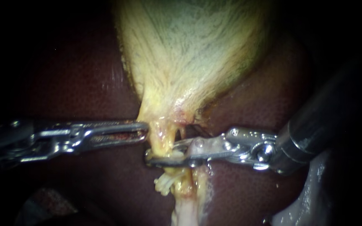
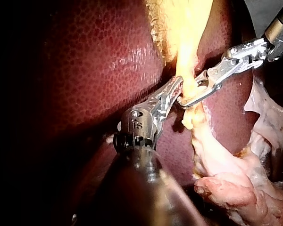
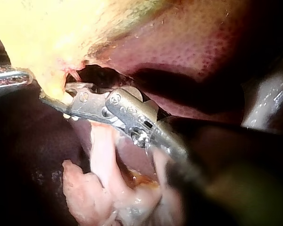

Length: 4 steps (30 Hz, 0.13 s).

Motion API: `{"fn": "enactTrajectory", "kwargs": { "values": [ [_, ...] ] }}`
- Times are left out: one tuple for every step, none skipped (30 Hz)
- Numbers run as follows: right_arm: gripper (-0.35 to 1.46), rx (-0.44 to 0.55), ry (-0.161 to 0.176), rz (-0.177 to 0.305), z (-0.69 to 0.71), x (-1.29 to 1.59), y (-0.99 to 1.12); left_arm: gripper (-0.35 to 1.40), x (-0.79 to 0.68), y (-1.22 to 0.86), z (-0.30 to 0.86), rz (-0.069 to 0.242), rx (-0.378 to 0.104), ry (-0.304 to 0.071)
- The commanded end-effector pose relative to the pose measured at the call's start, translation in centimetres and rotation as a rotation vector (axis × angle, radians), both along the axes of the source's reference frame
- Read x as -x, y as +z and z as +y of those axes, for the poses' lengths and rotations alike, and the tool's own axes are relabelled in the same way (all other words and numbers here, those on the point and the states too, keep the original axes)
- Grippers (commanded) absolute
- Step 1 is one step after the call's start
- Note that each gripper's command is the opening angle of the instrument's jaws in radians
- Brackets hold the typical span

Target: Clipping third clip left tube

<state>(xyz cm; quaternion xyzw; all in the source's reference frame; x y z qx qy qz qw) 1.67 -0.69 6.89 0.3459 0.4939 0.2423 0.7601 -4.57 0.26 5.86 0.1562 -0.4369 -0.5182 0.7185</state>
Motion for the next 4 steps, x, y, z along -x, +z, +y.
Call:
{"fn": "enactTrajectory", "kwargs": {
  "values": [
    [-0.24,0.000,0.000,0.000,-0.01,0.00,0.00,-0.35,0.00,0.00,0.00,0.000,0.000,0.000],
    [-0.24,0.000,0.000,0.000,-0.01,0.00,0.00,-0.35,0.00,0.00,0.00,0.000,0.000,0.000],
    [-0.24,0.000,0.000,0.000,-0.01,0.00,0.00,-0.35,0.00,0.00,0.00,0.000,0.000,0.000],
    [-0.24,0.000,0.000,0.000,-0.01,-0.01,-0.01,-0.35,0.00,0.00,0.00,0.000,0.000,0.000]
  ]
}}
